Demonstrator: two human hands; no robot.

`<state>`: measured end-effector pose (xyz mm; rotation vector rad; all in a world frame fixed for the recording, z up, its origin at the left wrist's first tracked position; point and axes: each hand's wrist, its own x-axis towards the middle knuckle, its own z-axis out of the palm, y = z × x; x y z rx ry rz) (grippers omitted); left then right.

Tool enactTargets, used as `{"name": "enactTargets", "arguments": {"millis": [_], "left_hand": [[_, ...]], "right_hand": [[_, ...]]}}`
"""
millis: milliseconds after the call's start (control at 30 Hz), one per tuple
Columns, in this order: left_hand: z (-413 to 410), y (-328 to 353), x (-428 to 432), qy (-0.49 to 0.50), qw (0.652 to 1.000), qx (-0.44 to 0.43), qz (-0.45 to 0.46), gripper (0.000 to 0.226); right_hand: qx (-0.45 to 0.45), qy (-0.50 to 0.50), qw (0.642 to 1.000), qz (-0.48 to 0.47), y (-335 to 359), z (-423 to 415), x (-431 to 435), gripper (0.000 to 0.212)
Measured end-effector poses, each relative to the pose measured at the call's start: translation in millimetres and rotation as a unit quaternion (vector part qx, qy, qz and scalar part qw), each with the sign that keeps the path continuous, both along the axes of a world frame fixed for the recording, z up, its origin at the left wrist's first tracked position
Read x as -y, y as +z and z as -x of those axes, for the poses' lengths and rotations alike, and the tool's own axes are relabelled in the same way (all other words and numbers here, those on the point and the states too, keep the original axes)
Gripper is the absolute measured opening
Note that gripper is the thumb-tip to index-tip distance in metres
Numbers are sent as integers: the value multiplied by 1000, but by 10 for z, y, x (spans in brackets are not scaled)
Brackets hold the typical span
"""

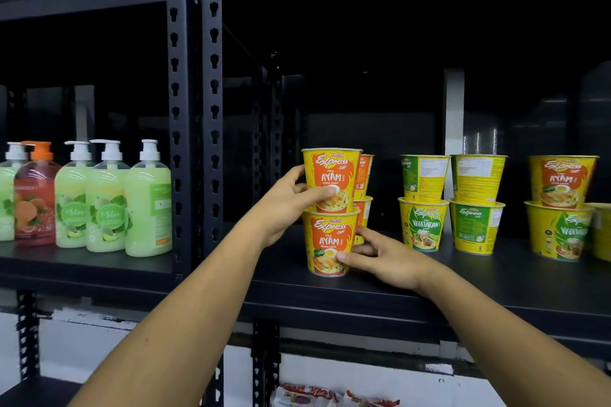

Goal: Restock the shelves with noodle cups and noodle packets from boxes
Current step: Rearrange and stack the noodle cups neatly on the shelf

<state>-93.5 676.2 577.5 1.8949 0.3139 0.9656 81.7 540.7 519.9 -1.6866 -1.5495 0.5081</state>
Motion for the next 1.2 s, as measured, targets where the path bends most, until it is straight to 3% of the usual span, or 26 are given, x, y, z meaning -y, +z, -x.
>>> {"name": "enactTargets", "arguments": {"millis": [100, 267, 367, 467, 633, 833, 1000, 1133, 1200], "left_hand": [[3, 0, 14, -3, 1000, -2, -5, 68], [141, -186, -28, 20, 1000, -7, -12, 107], [352, -410, -84, 71, 981, -140, -114, 126], [465, -563, -149, 108, 919, -309, -220, 124], [379, -629, -206, 124, 878, -418, -197, 119], [328, -630, -198, 125, 864, -443, -205, 107], [354, -611, -163, 131, 863, -443, -203, 107], [365, -642, -179, 134, 866, -436, -205, 123], [368, -649, -173, 139, 868, -432, -203, 120]], "right_hand": [[1, 1, 1000, 2, 0, -1, -2, 77], [4, -4, 1000, -3, -9, -15, -7, 71], [10, -13, 1000, -6, -32, -49, -27, 79], [18, -6, 1000, 3, -15, -49, -22, 76], [35, -6, 999, 3, -12, -20, -2, 68], [66, -27, 997, -4, -38, -35, -51, 101], [44, -50, 998, -10, 62, 78, -82, 90], [6, -75, 996, -38, 37, 111, -196, 98], [2, -84, 996, -39, 23, 106, -285, 99]]}}
